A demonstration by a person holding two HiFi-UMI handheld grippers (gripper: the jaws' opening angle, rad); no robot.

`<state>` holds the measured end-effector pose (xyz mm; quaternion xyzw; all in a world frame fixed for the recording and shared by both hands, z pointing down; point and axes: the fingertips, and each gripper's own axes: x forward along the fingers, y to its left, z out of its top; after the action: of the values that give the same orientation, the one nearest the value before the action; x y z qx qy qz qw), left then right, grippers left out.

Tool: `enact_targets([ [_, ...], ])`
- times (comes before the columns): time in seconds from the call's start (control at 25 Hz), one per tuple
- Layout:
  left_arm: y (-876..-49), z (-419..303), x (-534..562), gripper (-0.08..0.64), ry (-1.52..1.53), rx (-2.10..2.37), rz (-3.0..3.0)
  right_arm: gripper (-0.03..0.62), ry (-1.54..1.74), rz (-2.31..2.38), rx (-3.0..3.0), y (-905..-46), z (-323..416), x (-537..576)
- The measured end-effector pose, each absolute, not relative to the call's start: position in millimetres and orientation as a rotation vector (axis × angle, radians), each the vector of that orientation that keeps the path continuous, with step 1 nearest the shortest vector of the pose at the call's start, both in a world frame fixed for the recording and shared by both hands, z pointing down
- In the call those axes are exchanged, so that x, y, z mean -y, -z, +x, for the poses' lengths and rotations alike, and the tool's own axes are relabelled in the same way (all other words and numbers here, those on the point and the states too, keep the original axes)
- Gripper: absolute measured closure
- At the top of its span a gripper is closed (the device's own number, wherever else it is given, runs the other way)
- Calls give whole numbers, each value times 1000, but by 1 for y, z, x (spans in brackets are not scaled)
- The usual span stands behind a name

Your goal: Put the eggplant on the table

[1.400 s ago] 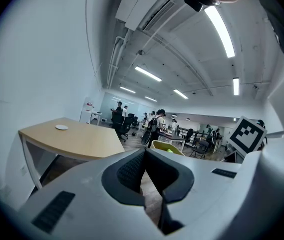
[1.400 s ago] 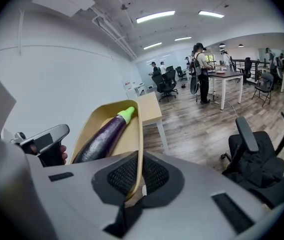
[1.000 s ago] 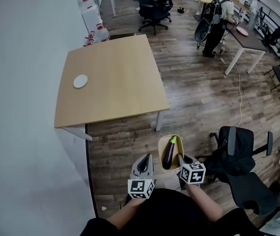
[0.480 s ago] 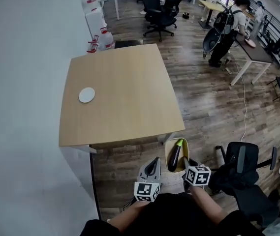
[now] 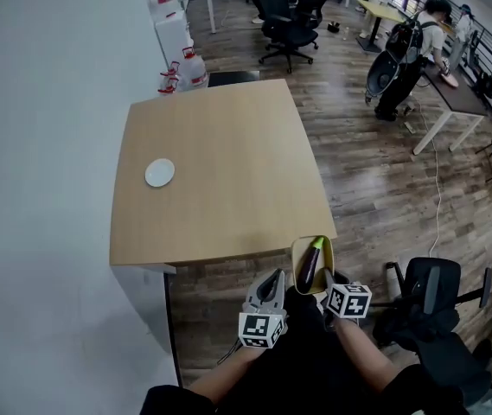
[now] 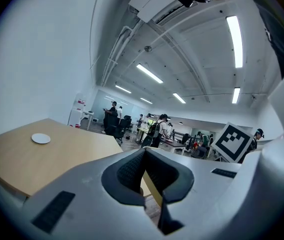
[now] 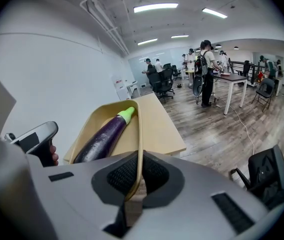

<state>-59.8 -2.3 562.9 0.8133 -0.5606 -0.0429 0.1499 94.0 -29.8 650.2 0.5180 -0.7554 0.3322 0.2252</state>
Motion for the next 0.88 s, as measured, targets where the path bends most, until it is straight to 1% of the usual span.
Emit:
enact_targets([
  [0.4, -563, -86, 74, 548, 85, 1677, 2337, 529, -944, 1394, 2117, -669, 65, 115],
  [0.88, -590, -84, 219, 548, -10, 1646, 2295, 529, -986, 1353, 2074, -695, 65, 256],
])
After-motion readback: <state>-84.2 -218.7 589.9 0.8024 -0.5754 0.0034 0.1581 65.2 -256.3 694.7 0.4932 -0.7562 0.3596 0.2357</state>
